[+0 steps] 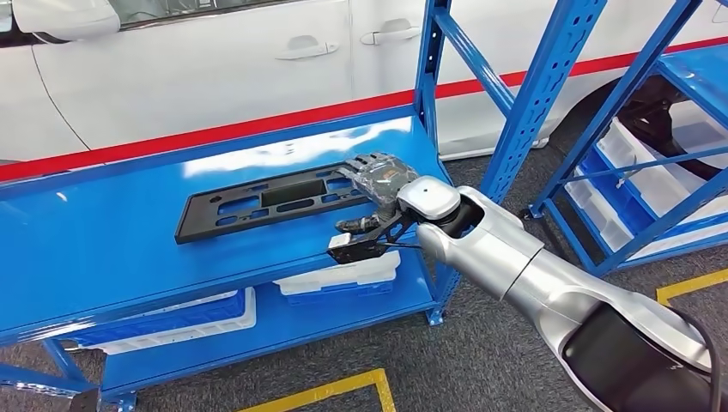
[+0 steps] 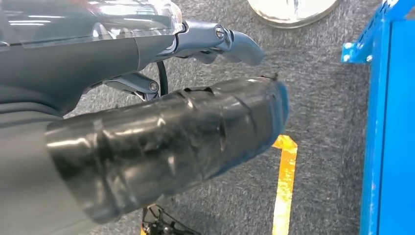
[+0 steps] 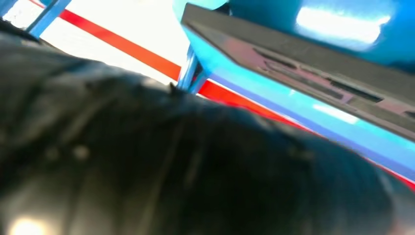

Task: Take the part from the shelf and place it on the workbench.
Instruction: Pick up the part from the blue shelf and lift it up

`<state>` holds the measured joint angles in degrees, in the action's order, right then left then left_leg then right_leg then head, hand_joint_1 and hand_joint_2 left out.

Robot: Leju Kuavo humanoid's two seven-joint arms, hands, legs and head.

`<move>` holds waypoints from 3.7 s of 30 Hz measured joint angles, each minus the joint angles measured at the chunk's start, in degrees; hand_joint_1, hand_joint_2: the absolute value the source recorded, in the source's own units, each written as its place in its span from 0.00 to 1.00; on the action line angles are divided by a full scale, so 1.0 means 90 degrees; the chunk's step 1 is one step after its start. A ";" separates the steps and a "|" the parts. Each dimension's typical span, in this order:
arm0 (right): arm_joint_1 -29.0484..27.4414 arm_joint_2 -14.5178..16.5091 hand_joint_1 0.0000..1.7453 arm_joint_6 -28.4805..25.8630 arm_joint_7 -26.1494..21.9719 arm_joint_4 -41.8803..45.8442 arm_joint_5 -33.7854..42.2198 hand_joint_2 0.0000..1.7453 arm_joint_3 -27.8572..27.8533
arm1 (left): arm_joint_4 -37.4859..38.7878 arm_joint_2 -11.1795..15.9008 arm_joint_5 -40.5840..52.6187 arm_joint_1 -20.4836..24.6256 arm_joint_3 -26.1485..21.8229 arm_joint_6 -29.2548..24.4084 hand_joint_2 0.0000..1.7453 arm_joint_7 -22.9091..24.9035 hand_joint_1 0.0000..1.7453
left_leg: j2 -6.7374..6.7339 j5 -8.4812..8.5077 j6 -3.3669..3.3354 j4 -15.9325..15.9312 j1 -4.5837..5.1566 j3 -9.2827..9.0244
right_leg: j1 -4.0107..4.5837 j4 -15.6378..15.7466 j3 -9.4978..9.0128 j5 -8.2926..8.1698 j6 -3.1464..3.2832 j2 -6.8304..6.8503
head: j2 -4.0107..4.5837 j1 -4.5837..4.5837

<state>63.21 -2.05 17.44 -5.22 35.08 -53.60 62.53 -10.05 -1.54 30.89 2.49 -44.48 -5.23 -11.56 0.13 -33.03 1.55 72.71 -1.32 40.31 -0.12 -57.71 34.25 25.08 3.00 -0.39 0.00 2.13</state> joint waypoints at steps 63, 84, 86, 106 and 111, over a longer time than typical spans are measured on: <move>-0.0785 -0.0066 0.00 -0.0699 -0.0234 -0.0476 0.0329 0.00 0.0002 | -0.0002 -0.0015 0.0407 0.0029 -0.0321 0.0054 0.00 0.0064 0.00 | -0.0006 0.0200 0.0000 -0.0045 -0.0010 0.0108 | 0.0004 -0.0016 0.0048 -0.0019 -0.0015 0.0005 | 0.0000 -0.0002; -0.1229 -0.0100 0.00 -0.1016 -0.0276 -0.0718 0.0412 0.25 -0.0147 | -0.0002 -0.0016 0.0659 0.0057 -0.0479 0.0016 0.00 -0.0075 0.00 | -0.0008 0.0847 -0.0218 -0.1645 0.0022 -0.0691 | 0.0058 -0.0160 0.0087 0.0092 -0.0203 0.0009 | 0.0000 -0.0010; -0.1239 -0.0108 0.00 -0.1015 -0.0305 -0.0733 0.0399 0.75 -0.0192 | -0.0002 -0.0019 0.0685 0.0059 -0.0487 0.0016 0.00 -0.0077 0.00 | -0.0010 0.0832 -0.0142 -0.1650 0.0014 -0.0700 | 0.0041 -0.0100 0.0060 0.0063 -0.0150 0.0007 | 0.0000 -0.0011; -0.1133 -0.0151 1.00 -0.1049 -0.0231 -0.0766 0.0198 1.00 -0.0491 | -0.0002 -0.0041 0.0794 0.0077 -0.0633 0.0026 0.00 -0.0114 0.00 | 0.0030 0.0764 0.0043 -0.1559 -0.0112 -0.0725 | 0.0015 -0.0206 -0.0008 0.0180 -0.0166 -0.0051 | 0.0000 -0.0024; -0.1097 -0.0151 1.00 -0.1055 -0.0234 -0.0763 0.0197 1.00 -0.0520 | -0.0002 -0.0041 0.0794 0.0082 -0.0634 0.0026 0.00 -0.0114 0.00 | 0.0031 0.0761 0.0018 -0.1559 -0.0108 -0.0739 | 0.0009 -0.0191 -0.0027 0.0173 -0.0210 -0.0049 | 0.0000 -0.0024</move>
<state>53.33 -3.41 7.95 -7.33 28.21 -51.83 57.85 -10.08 -1.90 38.03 3.22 -50.18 -5.01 -12.59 0.41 -26.18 1.72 58.68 -2.29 33.67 -0.04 -59.43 34.01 26.64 1.11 -0.84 0.00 1.91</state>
